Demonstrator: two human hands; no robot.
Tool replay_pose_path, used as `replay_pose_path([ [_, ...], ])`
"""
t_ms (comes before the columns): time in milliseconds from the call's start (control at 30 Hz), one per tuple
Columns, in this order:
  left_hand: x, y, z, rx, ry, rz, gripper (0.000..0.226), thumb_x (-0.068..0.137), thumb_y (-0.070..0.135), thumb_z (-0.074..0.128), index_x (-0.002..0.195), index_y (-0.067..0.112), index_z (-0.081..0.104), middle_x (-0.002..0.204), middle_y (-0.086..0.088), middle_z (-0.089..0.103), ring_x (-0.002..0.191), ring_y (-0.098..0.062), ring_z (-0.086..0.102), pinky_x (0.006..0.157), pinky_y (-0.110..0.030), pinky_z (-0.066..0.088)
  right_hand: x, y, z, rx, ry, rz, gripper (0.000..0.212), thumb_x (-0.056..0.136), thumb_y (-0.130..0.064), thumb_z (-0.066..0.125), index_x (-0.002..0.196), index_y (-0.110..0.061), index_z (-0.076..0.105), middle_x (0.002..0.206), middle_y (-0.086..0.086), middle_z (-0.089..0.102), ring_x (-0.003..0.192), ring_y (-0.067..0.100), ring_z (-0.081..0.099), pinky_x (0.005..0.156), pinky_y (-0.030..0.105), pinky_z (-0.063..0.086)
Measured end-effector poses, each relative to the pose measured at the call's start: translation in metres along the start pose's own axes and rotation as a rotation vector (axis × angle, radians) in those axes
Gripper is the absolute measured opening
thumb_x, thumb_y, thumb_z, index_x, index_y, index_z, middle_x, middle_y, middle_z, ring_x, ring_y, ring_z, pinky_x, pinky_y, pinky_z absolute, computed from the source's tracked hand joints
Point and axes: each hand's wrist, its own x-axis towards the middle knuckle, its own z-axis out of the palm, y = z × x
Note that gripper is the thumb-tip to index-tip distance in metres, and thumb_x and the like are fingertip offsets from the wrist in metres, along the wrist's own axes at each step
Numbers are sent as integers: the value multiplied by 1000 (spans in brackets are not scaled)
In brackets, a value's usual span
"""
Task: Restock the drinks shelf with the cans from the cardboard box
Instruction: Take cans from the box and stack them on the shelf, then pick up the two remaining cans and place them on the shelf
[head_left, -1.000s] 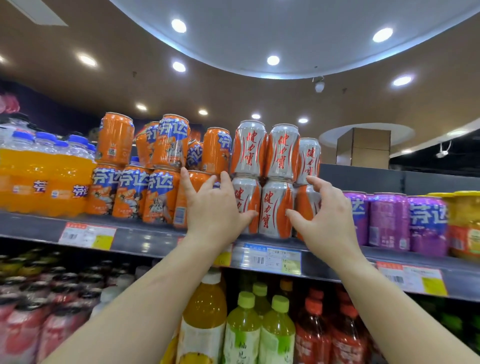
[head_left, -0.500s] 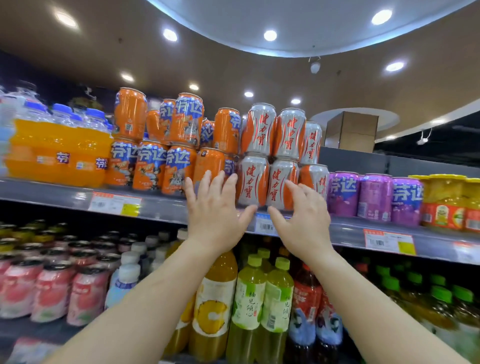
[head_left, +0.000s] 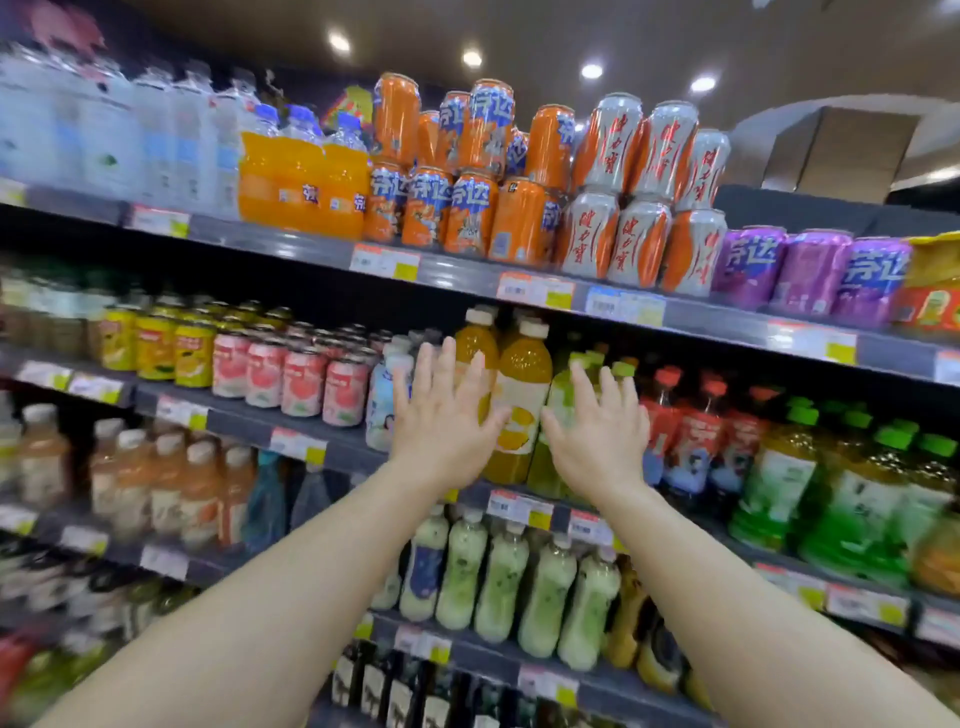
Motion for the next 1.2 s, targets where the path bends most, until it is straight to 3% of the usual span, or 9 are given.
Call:
replay_pose_path([
  [267, -165, -94, 4, 163, -217, -204, 76, 93, 68, 23, 155, 29, 2, 164, -4, -10, 149, -25, -15, 118, -52, -9, -138, -48, 74, 125, -287, 2, 69, 97, -58, 41, 155, -33, 14, 164, 6, 15, 150, 30, 7, 119, 51, 9],
  [600, -294, -249, -9, 238, -278, -393, 75, 92, 67, 30, 154, 27, 15, 164, -7, 8, 150, -26, -1, 118, -51, -5, -254, -167, 174, 259, -496, -103, 70, 96, -53, 47, 155, -29, 17, 161, 9, 22, 149, 29, 13, 119, 51, 14],
  [833, -370, -356, -5, 216, -332, -403, 76, 89, 60, 49, 152, 22, 29, 160, -11, 26, 148, -31, 16, 118, -53, 1, -341, -238, 253, 310, -607, -55, 74, 92, -47, 58, 154, -24, 25, 157, 11, 31, 145, 30, 24, 117, 46, 19],
  [1000, -445, -390, 19, 193, -461, -460, 77, 89, 57, 53, 151, 18, 30, 157, -13, 30, 146, -33, 23, 117, -53, 7, -420, -243, 291, 311, -704, -19, 76, 90, -40, 65, 153, -19, 29, 156, 13, 33, 143, 32, 29, 115, 43, 21],
  [1200, -555, -402, 75, 158, -525, -493, 76, 88, 58, 50, 148, 12, 39, 151, -16, 41, 141, -37, 34, 116, -55, 15, -528, -201, 352, 281, -881, -18, 76, 93, -48, 58, 155, -22, 22, 158, 12, 29, 145, 29, 23, 115, 40, 17],
])
